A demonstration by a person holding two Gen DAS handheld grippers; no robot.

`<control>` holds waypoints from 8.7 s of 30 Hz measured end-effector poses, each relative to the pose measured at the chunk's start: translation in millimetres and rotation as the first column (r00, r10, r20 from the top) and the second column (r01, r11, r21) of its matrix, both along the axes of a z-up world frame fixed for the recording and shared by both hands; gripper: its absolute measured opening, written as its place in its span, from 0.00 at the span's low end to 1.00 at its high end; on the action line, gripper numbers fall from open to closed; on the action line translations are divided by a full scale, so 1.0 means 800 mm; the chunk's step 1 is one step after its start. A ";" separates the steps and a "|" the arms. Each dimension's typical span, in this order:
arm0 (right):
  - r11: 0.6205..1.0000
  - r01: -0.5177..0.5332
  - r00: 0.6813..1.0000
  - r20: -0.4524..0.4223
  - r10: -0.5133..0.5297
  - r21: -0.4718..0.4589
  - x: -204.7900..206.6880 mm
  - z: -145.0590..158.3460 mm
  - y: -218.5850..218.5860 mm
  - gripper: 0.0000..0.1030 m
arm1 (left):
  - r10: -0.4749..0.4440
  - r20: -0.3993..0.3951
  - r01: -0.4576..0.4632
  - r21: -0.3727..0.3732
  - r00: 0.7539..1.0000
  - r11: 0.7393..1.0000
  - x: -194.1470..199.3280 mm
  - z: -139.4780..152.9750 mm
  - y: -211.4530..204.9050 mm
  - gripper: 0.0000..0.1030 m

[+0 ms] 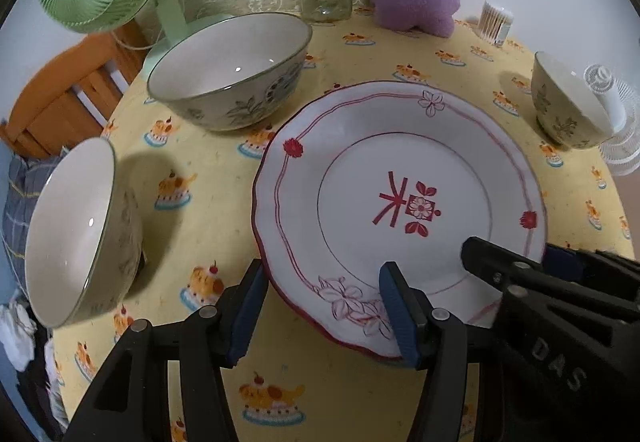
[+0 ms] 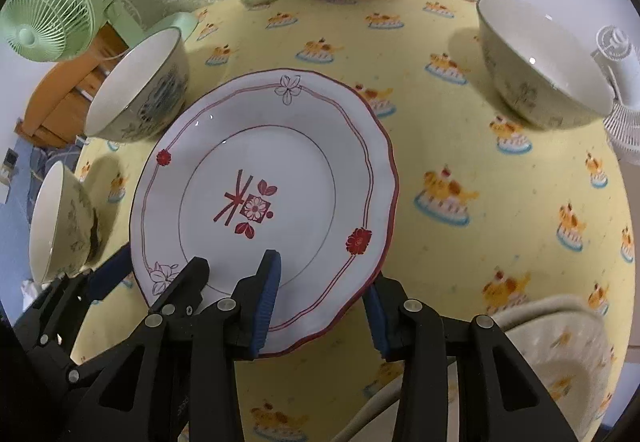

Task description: Organize plates and bowls

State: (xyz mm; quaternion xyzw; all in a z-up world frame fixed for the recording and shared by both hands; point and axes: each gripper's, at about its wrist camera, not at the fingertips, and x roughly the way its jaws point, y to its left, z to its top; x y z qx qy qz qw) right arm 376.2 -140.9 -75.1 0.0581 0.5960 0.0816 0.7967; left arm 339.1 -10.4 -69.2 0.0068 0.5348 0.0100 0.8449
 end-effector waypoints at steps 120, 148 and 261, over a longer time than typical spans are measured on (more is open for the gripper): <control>0.978 0.094 0.995 0.060 -0.085 -0.185 -0.141 0.045 -0.210 0.46 | 0.006 -0.028 -0.006 0.003 1.000 1.000 -0.120 0.031 -0.201 0.53; 0.990 0.078 0.997 0.020 -0.076 -0.119 -0.170 0.020 -0.231 0.56 | 0.043 -0.049 -0.041 0.046 0.998 0.998 -0.147 0.011 -0.188 0.77; 0.990 0.063 0.997 0.059 -0.056 -0.126 -0.074 0.058 0.193 0.19 | -0.027 -0.046 0.023 -0.069 0.999 0.997 -0.047 0.029 0.159 0.40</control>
